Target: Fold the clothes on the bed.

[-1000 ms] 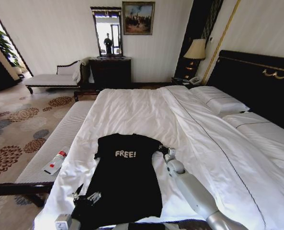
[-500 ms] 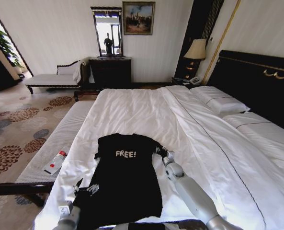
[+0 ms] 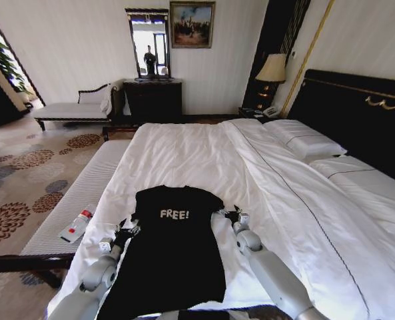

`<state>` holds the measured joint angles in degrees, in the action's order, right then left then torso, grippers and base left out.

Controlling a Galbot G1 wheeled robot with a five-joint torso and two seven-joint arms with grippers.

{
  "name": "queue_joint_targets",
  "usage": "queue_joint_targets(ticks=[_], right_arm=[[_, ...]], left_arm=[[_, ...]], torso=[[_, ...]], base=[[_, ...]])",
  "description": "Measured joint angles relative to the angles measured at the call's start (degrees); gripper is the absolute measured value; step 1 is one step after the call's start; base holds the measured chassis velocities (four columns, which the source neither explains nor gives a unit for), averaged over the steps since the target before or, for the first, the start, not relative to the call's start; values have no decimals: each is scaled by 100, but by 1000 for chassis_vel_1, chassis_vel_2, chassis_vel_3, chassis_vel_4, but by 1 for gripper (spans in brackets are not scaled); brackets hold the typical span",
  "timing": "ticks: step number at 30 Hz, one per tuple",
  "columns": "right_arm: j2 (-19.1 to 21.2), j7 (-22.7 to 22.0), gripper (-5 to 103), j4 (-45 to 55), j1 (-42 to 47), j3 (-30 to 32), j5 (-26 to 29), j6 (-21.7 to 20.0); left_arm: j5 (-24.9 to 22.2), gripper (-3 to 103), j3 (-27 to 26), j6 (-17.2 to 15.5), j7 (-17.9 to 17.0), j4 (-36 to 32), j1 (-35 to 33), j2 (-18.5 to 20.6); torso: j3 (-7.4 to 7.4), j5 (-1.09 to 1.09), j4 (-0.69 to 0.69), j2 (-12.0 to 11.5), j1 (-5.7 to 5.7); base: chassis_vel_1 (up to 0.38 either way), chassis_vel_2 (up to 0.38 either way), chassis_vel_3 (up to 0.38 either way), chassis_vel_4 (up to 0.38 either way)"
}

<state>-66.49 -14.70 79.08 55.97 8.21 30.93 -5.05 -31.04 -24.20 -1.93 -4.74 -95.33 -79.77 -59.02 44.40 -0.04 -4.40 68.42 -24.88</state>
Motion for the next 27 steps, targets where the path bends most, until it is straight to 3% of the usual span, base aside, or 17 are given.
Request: queue_joint_targets(ticks=[6, 9, 11, 14, 17, 20, 22, 23, 27], right_arm=[[4, 7, 100, -67, -29, 22, 20, 1], [-61, 9, 100, -94, -56, 18, 24, 8], [-74, 9, 100, -96, -56, 18, 24, 11], [-113, 14, 100, -99, -50, 30, 22, 23], [-115, 19, 100, -102, -41, 56, 21, 29], [-112, 27, 100, -101, -15, 97, 19, 36], [-110, 28, 100, -99, -8, 105, 19, 37], [-107, 29, 100, -93, 3, 120, 17, 39], [-93, 32, 100, -73, 20, 147, 16, 41]], left_arm=[[57, 66, 127, 68, 33, 261, 248, -1], [73, 53, 291, 92, -7, 383, 494, -7], [74, 53, 314, 96, -18, 400, 529, -6], [73, 37, 404, 103, -76, 463, 669, 28], [67, 32, 451, 109, -91, 484, 712, 55], [63, 15, 515, 122, -106, 488, 747, 75], [63, 15, 525, 124, -111, 488, 749, 75], [63, 5, 536, 129, -122, 487, 750, 75], [57, 2, 539, 133, -150, 485, 762, 75]], torso=[[0, -1, -1, 0, 1], [0, 0, -2, 0, 0], [0, 0, -2, 0, 0], [-1, 0, -1, 1, 0], [-1, -1, -1, 0, 0], [-1, 0, -2, 1, 0], [-1, 0, -1, 1, 0], [-1, 0, -1, 1, 0], [-1, -1, -1, 1, 0]], base=[[0, 0, 0, 0], [0, 0, 0, 0], [0, 0, 0, 0], [0, 0, 0, 0], [0, 0, 0, 0], [0, 0, 0, 0], [0, 0, 0, 0], [0, 0, 0, 0], [0, 0, 0, 0]])
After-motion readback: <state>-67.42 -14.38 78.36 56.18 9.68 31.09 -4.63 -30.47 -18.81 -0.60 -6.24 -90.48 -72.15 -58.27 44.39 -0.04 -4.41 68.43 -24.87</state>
